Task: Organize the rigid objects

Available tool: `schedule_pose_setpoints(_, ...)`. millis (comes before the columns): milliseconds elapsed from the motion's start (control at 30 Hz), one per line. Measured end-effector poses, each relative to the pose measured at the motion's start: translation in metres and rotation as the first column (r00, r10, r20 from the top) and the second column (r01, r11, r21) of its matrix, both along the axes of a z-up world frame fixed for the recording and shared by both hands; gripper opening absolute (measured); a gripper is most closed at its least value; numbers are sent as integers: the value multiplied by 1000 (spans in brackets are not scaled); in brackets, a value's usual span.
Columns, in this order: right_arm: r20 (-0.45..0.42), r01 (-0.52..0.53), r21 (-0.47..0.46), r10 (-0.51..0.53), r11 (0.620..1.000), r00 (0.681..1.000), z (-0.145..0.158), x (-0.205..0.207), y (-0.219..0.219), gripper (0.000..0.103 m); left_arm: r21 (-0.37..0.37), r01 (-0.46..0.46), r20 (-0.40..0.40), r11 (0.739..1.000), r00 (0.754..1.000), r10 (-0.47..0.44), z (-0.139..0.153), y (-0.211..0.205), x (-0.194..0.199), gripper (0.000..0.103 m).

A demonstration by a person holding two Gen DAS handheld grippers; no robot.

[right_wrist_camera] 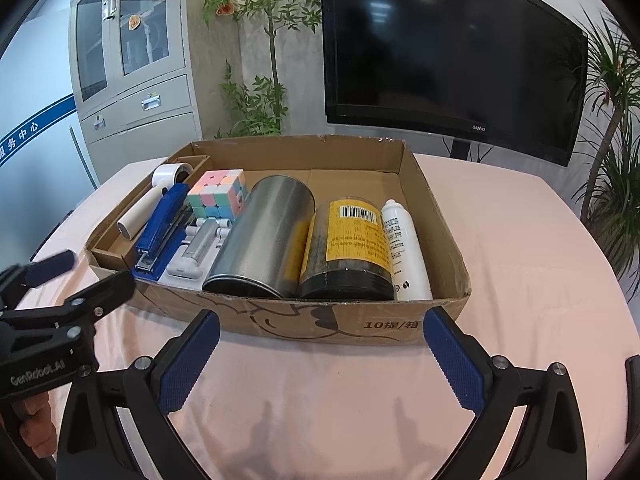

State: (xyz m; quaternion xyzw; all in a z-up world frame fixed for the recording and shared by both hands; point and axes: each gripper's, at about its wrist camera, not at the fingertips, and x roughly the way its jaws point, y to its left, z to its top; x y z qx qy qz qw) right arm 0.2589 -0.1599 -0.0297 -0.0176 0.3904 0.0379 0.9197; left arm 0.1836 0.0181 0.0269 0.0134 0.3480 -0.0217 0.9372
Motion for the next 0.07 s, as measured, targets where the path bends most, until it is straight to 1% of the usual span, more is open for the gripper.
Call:
schedule_pose_setpoints(33,-5,4,8,-4,1000,1000,-1,1,-1,102,-33,10,-16,999,1000,-11,-1,4,3,102)
schedule_pose_setpoints(67,-7,6,7,-6,1000,1000,-2,2,-1,102,-47,0,-18,999,1000,-1,-1,8,4,102)
